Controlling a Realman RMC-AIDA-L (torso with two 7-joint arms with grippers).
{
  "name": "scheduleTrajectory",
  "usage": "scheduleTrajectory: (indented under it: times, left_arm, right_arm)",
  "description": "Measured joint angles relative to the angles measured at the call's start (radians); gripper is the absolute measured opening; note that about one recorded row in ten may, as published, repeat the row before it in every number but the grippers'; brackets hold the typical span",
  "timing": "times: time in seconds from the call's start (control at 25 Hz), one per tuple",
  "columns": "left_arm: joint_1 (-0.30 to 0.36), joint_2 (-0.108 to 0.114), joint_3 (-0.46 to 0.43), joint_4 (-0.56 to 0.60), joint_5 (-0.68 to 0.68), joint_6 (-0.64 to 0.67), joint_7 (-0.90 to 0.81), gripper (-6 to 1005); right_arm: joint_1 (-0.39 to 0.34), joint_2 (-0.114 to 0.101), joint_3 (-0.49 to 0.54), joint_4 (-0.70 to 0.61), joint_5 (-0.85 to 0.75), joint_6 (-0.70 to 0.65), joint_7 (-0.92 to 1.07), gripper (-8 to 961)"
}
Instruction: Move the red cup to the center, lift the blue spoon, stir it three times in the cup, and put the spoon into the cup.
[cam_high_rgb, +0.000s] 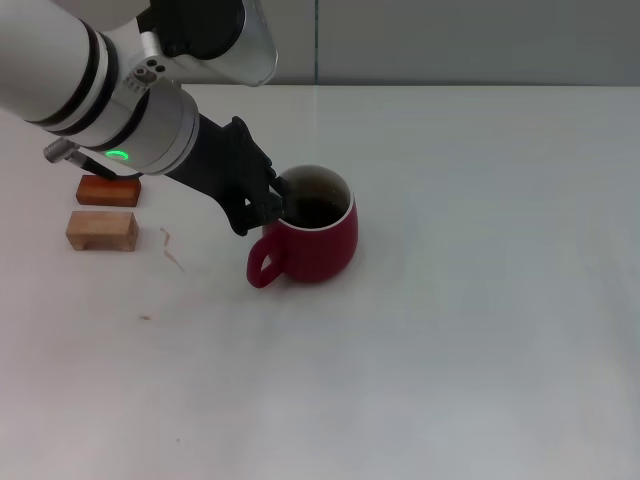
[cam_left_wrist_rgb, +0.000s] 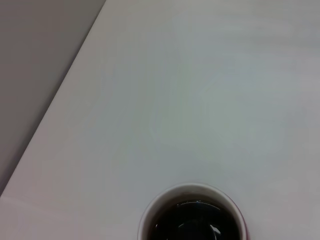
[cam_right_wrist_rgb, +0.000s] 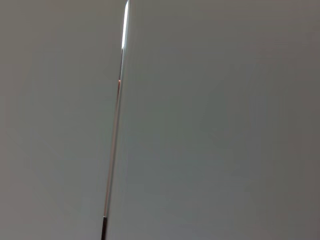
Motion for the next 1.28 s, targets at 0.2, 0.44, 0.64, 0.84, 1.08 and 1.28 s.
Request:
scheduleTrajectory:
  times: [0.2, 0.44, 0.64, 0.84, 1.08, 1.28]
  left_arm:
    - [0.0, 0.0, 0.003, -0.006, -0.002, 0.003, 0.0, 158]
    - [-0.003, 0.003, -0.017, -0.007, -0.034, 0.021, -0.01, 171]
    - [-0.003, 0.003, -0.042, 0.001, -0.052, 0.036, -0.011, 182]
    - [0.024, 0.005, -0.112, 0.061, -0.105, 0.039, -0.001, 283]
    - [0.049, 0.009, -0.473, 0.041, -0.388, 0.041, 0.07, 327]
    - [0.057, 0.012, -0.795, -0.146, -0.668, 0.024, 0.164, 326]
  right_arm:
    - [-0.002, 0.0, 0.0, 0.0, 0.0, 0.0, 0.0, 662]
    - [-0.003, 0.0, 0.0, 0.0, 0.0, 0.0, 0.0, 661]
    - [-0.002, 0.0, 0.0, -0.001, 0.0, 0.0, 0.0, 661]
    - [-0.002, 0.0, 0.0, -0.002, 0.0, 0.0, 0.0, 661]
    - [-0.006, 0.0, 0.006, -0.006, 0.001, 0.0, 0.0, 660]
    - [-0.015, -0.001, 0.011, -0.01, 0.005, -0.007, 0.003, 660]
